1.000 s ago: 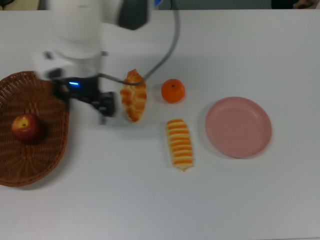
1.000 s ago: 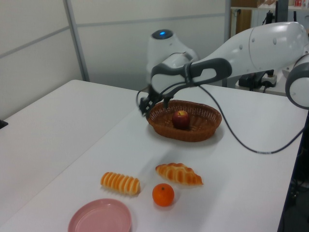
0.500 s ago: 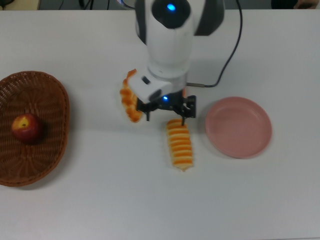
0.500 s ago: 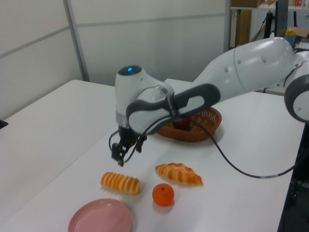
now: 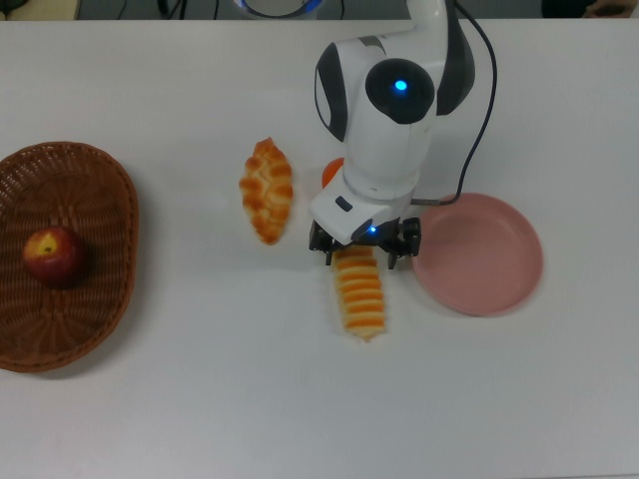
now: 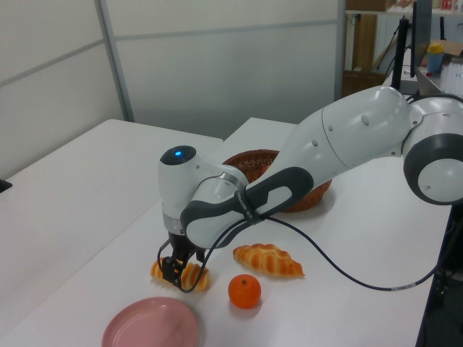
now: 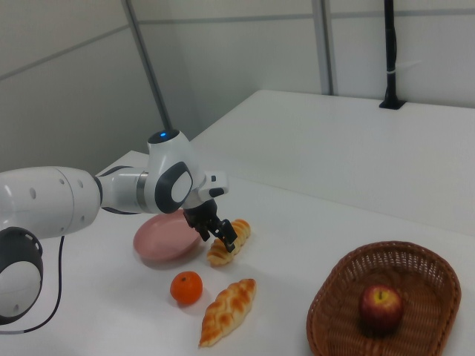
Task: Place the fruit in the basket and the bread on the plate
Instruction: 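Move the gripper to the striped spiral bread and grasp it, then carry the spiral bread onto the pink plate and release it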
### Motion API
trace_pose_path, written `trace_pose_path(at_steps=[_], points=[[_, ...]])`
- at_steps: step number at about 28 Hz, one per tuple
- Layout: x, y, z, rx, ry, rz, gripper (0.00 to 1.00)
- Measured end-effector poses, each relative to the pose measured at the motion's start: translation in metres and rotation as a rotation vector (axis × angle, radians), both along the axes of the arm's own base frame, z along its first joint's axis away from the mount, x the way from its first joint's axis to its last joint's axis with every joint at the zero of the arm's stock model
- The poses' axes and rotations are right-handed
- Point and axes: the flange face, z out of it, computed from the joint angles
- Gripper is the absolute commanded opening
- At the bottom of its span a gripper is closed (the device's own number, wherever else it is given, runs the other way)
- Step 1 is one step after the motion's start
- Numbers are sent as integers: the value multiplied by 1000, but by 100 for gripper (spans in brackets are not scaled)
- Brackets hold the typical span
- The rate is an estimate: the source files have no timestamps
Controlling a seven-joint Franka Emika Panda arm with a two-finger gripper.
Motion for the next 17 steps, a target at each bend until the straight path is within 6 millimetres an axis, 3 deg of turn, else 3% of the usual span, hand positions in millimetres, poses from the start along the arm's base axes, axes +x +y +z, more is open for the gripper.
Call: trace_pose_path(at_steps=[4,8,9,12,17], points=[[0,0,0,-1,-2,0,33],[1,-2,2,-1,-4,-4,17],[2,-2,2,-2,-5,-5,8],[2,-4,2,-2,-6,-8,0],[4,-6,4,-2,-9,-11,0]])
